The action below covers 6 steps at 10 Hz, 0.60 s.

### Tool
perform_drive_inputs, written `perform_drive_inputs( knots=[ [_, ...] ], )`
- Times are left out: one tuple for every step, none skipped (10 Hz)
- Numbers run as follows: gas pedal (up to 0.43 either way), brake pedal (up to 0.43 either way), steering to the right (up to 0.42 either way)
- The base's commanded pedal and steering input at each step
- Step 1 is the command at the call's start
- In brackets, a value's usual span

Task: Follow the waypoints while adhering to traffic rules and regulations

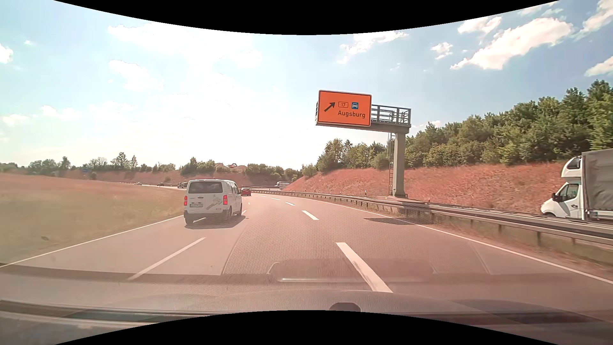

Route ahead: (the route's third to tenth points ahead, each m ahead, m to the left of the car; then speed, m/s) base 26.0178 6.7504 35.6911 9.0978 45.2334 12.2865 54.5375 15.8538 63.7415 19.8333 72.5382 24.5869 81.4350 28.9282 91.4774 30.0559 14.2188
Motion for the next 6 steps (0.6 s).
perform_drive_inputs(
  knots=[
    [0.047, 0.0, -0.021],
    [0.047, 0.0, -0.021],
    [0.047, 0.0, -0.021],
    [0.047, 0.0, -0.021],
    [0.039, 0.0, -0.022],
    [0.039, 0.0, -0.022]
  ],
)
